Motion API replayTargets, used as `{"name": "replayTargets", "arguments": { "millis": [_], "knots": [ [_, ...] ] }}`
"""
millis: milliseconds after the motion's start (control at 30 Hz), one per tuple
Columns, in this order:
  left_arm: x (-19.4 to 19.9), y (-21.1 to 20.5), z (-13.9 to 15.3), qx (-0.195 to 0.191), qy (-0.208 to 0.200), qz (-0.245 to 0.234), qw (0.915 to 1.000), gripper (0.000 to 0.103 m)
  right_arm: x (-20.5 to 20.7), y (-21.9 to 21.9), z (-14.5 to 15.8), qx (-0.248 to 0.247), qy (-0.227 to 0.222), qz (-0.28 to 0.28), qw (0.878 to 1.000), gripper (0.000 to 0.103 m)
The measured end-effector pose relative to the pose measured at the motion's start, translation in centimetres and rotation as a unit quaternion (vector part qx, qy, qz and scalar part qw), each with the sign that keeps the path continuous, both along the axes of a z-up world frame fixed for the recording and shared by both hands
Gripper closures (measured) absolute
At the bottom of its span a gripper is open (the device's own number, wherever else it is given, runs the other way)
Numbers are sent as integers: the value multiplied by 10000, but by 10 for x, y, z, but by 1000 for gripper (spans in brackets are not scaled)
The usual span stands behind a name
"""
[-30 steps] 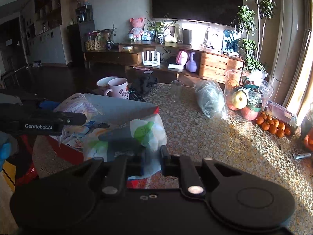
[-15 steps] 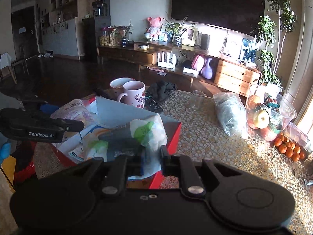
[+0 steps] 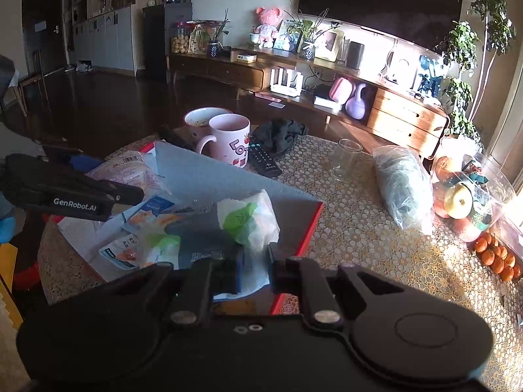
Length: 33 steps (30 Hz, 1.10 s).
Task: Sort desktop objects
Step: 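Carry the clear bag and white bag over the red box with both tools, then open both tools to drop the clear bag and white bag into the box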
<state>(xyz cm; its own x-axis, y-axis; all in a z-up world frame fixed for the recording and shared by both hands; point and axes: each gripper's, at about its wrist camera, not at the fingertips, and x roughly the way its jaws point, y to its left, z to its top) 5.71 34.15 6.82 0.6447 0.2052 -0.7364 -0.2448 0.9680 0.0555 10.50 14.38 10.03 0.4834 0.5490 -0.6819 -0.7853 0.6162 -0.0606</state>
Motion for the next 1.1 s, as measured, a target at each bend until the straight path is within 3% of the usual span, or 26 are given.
{"name": "replayTargets", "arguments": {
  "millis": [500,833,1100],
  "knots": [
    [30,14,-51,120,718,12,9973,50,6,20,-34,-246,142,266,9992,88],
    [33,16,-67,148,949,-79,9953,49,8,34,-52,-402,312,379,9980,88],
    [37,13,-71,236,1043,-184,9941,49,-5,36,-61,-587,202,576,9964,86]
  ]
}}
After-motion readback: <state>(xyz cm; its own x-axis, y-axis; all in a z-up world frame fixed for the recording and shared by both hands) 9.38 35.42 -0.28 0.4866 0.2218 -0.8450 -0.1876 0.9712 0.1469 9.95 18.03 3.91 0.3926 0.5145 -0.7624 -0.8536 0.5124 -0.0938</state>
